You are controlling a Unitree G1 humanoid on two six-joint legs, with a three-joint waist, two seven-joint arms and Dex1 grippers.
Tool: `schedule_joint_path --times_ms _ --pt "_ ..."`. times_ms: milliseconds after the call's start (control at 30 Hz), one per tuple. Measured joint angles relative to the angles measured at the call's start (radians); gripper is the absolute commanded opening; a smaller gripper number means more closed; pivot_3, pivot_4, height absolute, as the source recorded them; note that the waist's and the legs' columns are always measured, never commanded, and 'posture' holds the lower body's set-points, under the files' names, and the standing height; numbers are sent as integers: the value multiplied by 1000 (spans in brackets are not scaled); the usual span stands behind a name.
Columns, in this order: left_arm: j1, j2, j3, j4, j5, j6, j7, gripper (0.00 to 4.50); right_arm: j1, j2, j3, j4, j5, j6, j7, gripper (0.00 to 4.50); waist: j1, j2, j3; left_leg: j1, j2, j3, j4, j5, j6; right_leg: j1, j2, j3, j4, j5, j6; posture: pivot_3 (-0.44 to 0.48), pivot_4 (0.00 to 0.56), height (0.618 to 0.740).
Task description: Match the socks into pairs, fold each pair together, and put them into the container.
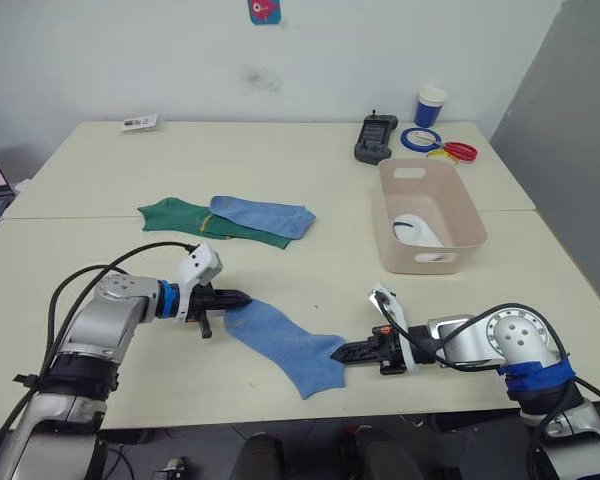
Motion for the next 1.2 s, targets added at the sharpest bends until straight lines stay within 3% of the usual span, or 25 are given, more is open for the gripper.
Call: schedule_joint_path --times_ms 133,400,600,800,867,967,1067,1200 --pt "84 -7 76 -130 -60 97 78 0 -63 -35 8 6 -80 14 103 19 -6 0 0 0 0 0 0 0 0 0 0 0 0 0 0 0 150 740" --pt "307 -56 199 -424 -163 253 271 0 -198 -155 140 73 -318 -28 502 19 -8 0 0 0 1 -1 0 0 0 0 0 0 0 0 0 0 150 740" --pt "410 -95 264 -591 -230 344 391 0 -305 -172 272 237 -527 -139 766 19 -11 0 0 1 0 -1 0 0 0 0 0 2 0 0 0 0 150 740" --pt "469 -130 302 -634 -251 361 474 0 -383 -142 362 440 -740 -278 964 19 -7 0 0 1 0 -1 0 0 0 0 0 1 0 0 0 0 150 740" --pt "486 -124 302 -638 -251 352 470 0 -397 -131 370 471 -783 -310 1005 697 -7 0 0 1 0 -1 0 0 0 0 0 1 0 0 0 0 150 740" --pt "497 -123 302 -634 -251 324 460 648 -401 -133 368 484 -833 -343 1054 1748 -7 0 0 0 -1 -1 0 0 0 0 0 1 0 0 0 0 150 740" --pt "496 -95 304 -604 -249 294 432 1576 -385 -154 337 429 -853 -350 1070 2794 -7 0 0 1 0 -1 0 0 0 0 0 1 0 0 0 0 150 740" --pt "486 -32 340 -527 -243 214 376 2928 -259 -241 203 219 -854 -423 1064 4260 -2 0 0 0 0 -1 -1 0 0 -1 -1 0 -1 0 -1 0 150 740"
